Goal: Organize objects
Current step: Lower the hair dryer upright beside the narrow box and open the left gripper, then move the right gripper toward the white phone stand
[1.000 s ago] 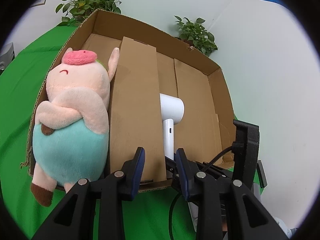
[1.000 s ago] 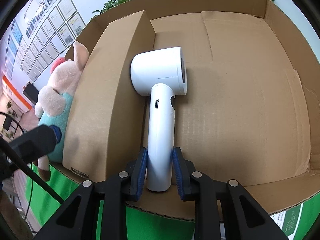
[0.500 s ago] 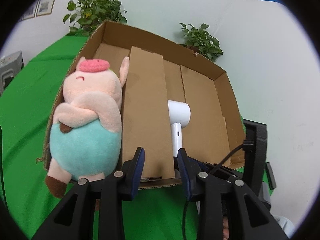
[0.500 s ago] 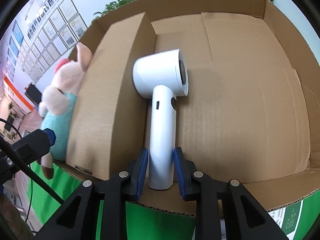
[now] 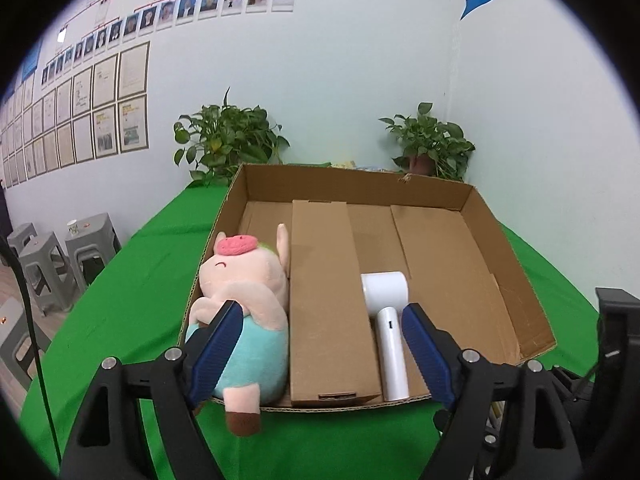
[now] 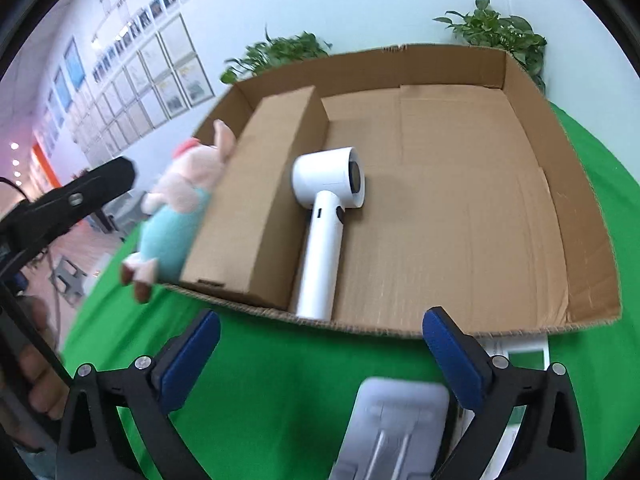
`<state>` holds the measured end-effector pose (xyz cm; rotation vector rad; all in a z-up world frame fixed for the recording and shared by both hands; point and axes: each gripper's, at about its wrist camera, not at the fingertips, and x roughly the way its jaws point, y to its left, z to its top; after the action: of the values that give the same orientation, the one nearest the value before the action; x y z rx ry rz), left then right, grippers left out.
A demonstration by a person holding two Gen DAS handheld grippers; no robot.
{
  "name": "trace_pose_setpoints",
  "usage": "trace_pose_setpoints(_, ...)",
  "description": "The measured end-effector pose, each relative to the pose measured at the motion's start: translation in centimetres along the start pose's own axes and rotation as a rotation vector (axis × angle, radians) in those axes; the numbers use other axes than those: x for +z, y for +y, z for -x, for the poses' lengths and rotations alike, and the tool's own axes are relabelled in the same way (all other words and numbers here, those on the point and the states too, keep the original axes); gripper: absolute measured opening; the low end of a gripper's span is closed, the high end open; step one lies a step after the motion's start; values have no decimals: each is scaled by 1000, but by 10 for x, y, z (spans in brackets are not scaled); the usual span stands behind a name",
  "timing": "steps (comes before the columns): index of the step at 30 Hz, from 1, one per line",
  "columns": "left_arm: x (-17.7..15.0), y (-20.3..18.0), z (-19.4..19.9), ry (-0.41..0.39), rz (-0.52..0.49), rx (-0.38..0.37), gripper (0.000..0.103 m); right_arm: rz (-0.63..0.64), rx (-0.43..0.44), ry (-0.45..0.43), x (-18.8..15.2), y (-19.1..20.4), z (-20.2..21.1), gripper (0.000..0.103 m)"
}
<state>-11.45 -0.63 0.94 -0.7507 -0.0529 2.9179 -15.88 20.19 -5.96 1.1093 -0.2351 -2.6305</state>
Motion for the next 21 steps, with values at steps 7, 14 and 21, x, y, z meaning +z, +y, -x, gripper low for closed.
trace_pose_setpoints(7,-2,-19,10,-3,-44,15,82,72,-18,-122,-4,3,41,102)
trace_pose_setpoints(14,-8,-33,19,-19,-60,57,83,62,-5,-127,-18,-6,60,102)
trace_pose_setpoints(21,-17,-39,20,6,-72,67,84,74,26,-140,-29,-16,72,102)
